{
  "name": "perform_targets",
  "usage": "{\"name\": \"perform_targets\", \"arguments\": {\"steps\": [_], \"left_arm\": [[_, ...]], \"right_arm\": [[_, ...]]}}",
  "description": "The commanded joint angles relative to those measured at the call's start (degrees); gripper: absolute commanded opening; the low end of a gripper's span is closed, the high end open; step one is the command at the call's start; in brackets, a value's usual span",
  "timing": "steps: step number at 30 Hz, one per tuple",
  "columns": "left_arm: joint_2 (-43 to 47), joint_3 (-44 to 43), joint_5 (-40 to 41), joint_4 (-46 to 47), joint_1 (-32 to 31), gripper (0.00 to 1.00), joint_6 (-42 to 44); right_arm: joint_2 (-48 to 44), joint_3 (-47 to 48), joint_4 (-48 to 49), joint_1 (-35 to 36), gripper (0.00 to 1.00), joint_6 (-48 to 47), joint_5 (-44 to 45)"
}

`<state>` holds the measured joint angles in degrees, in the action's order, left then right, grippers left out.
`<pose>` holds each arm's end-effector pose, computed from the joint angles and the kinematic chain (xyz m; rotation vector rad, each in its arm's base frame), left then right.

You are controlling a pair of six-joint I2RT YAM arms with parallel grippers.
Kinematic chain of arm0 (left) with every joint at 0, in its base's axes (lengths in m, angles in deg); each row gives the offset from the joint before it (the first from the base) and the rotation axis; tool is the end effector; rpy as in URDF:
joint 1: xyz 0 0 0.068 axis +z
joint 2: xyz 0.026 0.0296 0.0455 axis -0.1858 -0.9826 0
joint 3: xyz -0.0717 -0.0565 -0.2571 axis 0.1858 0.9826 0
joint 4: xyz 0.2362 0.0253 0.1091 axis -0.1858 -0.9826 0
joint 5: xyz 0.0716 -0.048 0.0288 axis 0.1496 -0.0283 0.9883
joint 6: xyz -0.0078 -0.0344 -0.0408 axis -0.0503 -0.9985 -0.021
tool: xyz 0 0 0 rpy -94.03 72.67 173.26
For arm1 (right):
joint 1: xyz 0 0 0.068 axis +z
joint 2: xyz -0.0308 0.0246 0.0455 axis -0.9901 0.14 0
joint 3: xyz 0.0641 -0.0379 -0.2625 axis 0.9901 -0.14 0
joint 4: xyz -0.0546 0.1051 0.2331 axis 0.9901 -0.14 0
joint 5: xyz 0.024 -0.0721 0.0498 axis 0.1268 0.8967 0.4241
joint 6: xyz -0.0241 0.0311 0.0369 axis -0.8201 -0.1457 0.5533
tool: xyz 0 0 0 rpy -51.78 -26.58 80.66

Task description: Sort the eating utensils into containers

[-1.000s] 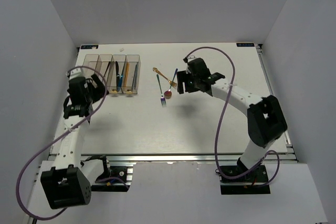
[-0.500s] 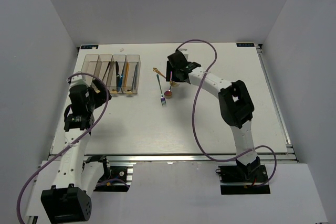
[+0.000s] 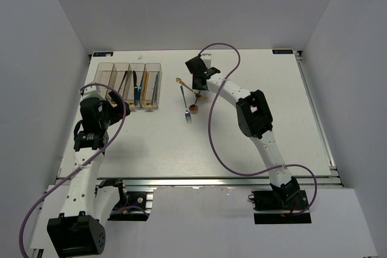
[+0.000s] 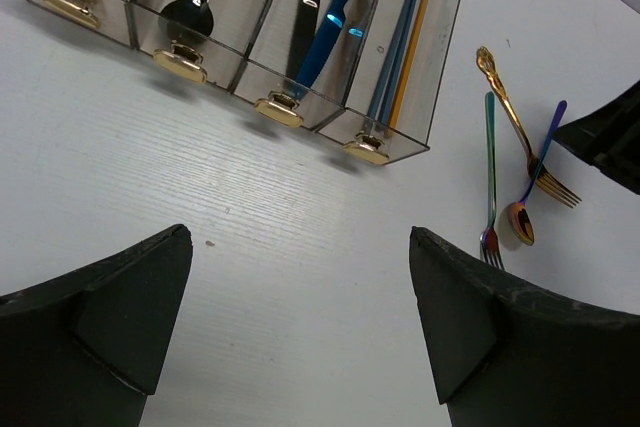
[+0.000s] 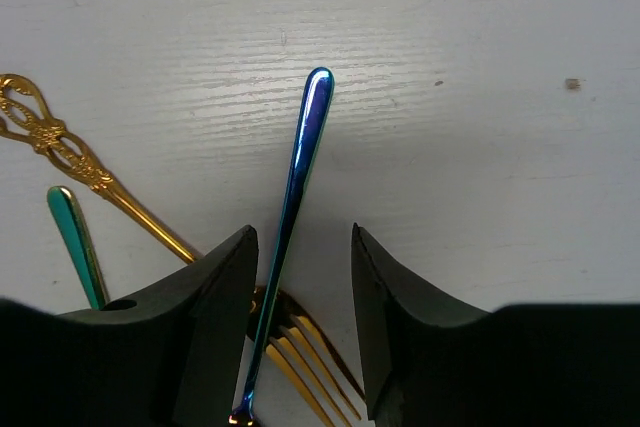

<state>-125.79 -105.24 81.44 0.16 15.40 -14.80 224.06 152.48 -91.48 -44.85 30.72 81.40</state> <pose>0.1928 0.0154 0.2815 -0.4998 2.0255 -0.2110 0.4452 0.3151 0.1864 0.0617 2.2767 -0.0189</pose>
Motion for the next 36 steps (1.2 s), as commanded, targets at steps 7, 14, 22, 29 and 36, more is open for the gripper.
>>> {"name": "perform_targets", "arguments": {"steps": [7,14,22,29,36], "left_arm": [[0.6,-0.7,-2.8,1.7,-0.2,0.98,-0.2],[0.5,-0.6,-3.1,1.7,-0.2,0.98,-0.2],[0.6,-0.5,-3.2,1.7,-0.2,0.98,-0.2],[0.4,-0.4,-3.1,1.7,-0.3,0.98,-0.2],[0.1,-0.4,-3.2,1.8,-0.2,0.98,-0.2]], "right_arm": [[4.4,2.5,-0.7,-0.1,0.4,0.8,0.4],[3.4,-2.5,-3.9,0.1,0.22,4.0,1.7],[0.4,-10.5,-3.2,0.2,0.0,7.3,0.4],[-1.7,-9.4,-1.7,-0.9,0.0,8.3,-4.6],[-7.3,-11.4,1.1,-1.7,0.0,8.6,-5.9]]}}
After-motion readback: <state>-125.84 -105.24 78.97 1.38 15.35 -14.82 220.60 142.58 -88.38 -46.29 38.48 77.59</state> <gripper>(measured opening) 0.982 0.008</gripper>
